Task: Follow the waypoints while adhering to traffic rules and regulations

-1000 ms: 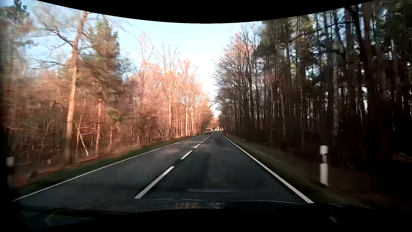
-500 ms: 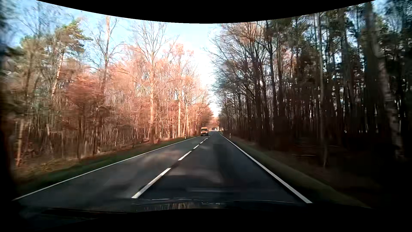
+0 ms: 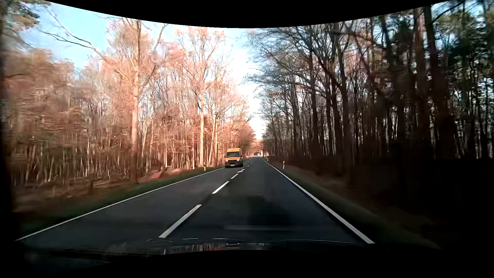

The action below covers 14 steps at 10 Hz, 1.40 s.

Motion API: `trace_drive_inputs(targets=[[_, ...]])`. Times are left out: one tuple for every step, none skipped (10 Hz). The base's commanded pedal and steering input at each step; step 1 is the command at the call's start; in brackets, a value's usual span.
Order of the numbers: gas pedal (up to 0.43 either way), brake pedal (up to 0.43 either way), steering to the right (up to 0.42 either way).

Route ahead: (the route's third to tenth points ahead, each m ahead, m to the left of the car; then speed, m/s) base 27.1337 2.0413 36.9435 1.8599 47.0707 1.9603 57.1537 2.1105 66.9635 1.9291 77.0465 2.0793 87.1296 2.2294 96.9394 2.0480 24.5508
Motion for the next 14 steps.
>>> trace_drive_inputs(targets=[[0.157,0.000,-0.002],[0.157,0.000,-0.002],[0.157,0.000,-0.002],[0.157,0.000,-0.002],[0.157,0.000,-0.002],[0.157,0.000,-0.002],[0.157,0.000,-0.003],[0.157,0.000,-0.003],[0.157,0.000,-0.003],[0.157,0.000,-0.003],[0.157,0.000,-0.003],[0.157,0.000,-0.003],[0.157,0.000,-0.003],[0.157,0.000,-0.003]])
